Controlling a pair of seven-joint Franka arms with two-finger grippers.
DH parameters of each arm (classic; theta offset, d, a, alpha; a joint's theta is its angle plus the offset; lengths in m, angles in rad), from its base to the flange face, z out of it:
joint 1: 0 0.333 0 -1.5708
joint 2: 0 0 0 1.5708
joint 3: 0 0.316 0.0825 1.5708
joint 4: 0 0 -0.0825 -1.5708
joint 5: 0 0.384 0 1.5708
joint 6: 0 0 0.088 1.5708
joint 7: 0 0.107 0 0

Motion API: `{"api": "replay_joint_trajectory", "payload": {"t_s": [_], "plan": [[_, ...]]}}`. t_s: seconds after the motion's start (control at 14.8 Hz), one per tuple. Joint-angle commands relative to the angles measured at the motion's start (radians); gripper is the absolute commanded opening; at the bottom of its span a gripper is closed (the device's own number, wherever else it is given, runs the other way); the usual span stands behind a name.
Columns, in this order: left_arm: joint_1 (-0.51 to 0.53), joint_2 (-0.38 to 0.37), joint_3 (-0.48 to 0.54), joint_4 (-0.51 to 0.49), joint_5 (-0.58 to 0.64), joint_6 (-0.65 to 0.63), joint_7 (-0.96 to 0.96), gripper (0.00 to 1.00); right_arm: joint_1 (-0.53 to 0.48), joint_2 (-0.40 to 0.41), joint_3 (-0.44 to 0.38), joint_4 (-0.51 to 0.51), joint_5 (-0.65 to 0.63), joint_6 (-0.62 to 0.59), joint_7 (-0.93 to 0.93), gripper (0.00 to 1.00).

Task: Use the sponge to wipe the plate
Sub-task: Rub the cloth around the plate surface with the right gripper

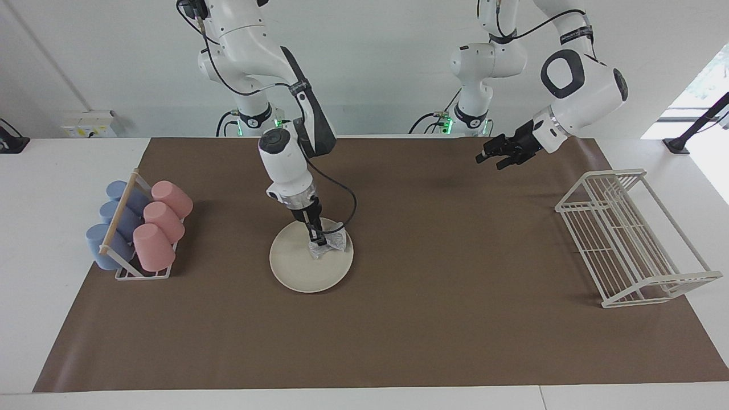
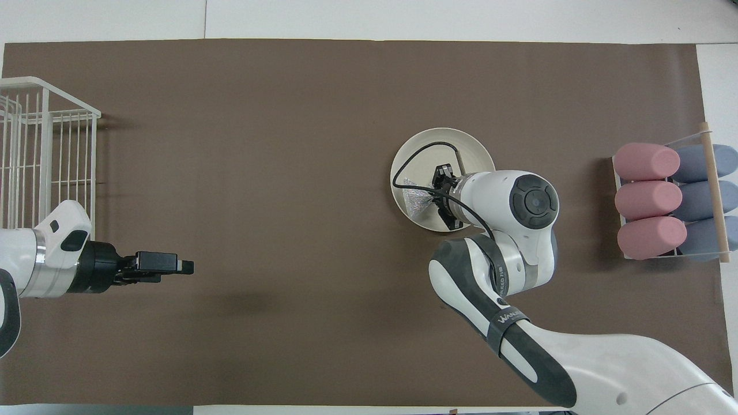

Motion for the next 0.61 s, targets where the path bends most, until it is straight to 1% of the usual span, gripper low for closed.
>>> {"api": "replay_joint_trajectory", "payload": {"t_s": [0.0,0.13,0.27,0.4,0.54], "plan": [[0.001,0.009,-0.011,0.011,0.114,0.043,-0.035,1.0,-0.075,-0.008,0.008,-0.047,0.022,0.016,-0.168,0.0],[-0.005,0.01,-0.012,0.012,0.186,0.054,-0.038,1.0,-0.106,-0.008,0.008,-0.047,0.022,0.014,-0.236,0.0],[0.003,0.01,-0.012,0.014,0.191,0.065,-0.067,1.0,-0.124,-0.008,0.008,-0.048,0.022,0.014,-0.251,0.0],[-0.006,0.01,-0.015,0.014,0.191,0.065,-0.078,1.0,-0.107,-0.008,0.011,-0.048,0.024,0.014,-0.222,0.0],[-0.013,0.01,-0.017,0.014,0.193,0.065,-0.079,1.0,-0.057,-0.006,0.011,-0.048,0.024,0.02,-0.127,0.0]]}}
